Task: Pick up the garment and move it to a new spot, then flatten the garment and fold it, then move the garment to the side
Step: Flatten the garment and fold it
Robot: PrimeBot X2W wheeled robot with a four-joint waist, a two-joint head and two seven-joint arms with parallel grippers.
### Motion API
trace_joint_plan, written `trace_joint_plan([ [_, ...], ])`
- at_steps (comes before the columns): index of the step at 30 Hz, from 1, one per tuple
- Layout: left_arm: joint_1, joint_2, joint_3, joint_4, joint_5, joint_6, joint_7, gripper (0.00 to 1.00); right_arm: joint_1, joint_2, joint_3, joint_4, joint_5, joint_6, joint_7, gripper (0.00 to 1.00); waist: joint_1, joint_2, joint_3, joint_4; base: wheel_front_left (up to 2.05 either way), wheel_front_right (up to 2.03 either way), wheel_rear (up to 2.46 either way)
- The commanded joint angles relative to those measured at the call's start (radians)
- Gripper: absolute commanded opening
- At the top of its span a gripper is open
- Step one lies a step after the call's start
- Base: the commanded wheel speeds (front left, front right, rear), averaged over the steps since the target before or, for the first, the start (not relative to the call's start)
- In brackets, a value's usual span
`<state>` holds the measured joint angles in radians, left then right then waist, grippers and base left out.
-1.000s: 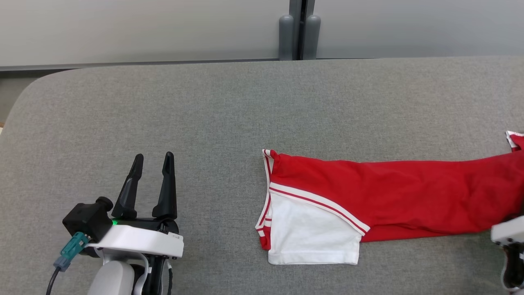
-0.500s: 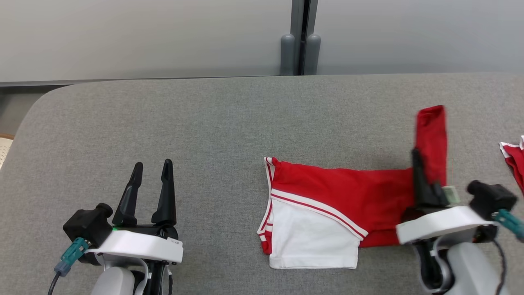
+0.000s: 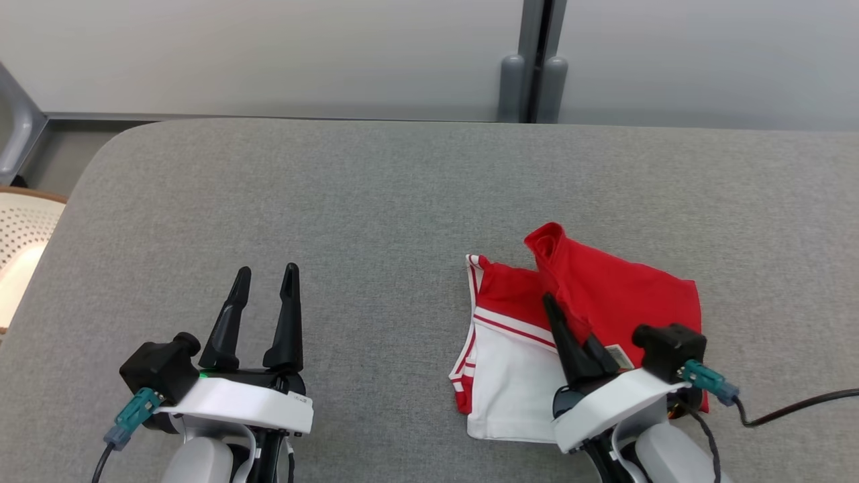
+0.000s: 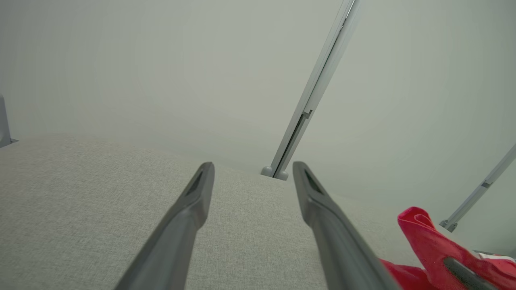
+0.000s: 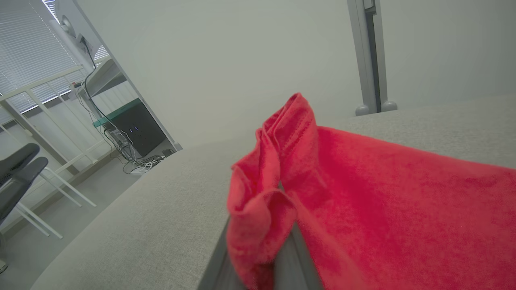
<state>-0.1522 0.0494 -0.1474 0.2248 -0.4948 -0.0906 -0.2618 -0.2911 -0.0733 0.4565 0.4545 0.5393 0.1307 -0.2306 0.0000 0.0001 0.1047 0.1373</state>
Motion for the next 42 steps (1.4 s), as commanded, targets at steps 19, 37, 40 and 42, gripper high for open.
trace_joint_plan([
  [19, -0.02, 0.004, -0.023, -0.008, -0.007, 0.023, -0.004, 1.0, -0.038, 0.022, 0.224, 0.162, 0.048, 0.0, -0.036, 1.0, 0.0, -0.0001, 0.055, 0.066, 0.0, 0.0, 0.0],
  [37, -0.022, 0.003, -0.018, -0.002, -0.001, 0.023, -0.004, 1.0, -0.135, -0.041, 0.495, -0.018, 0.347, 0.0, -0.028, 1.0, 0.0, -0.0001, 0.032, 0.016, 0.0, 0.0, 0.0],
  [40, -0.019, 0.003, -0.012, -0.006, 0.001, 0.023, -0.004, 1.0, -0.156, -0.069, 0.435, -0.05, 0.334, 0.0, -0.035, 1.0, 0.0, -0.0001, 0.025, -0.004, 0.0, 0.0, 0.0],
  [42, -0.019, 0.003, -0.011, -0.011, 0.0, 0.021, -0.004, 1.0, -0.164, -0.09, 0.358, -0.077, 0.298, 0.0, -0.036, 1.0, 0.0, -0.0001, 0.022, -0.017, 0.0, 0.0, 0.0],
])
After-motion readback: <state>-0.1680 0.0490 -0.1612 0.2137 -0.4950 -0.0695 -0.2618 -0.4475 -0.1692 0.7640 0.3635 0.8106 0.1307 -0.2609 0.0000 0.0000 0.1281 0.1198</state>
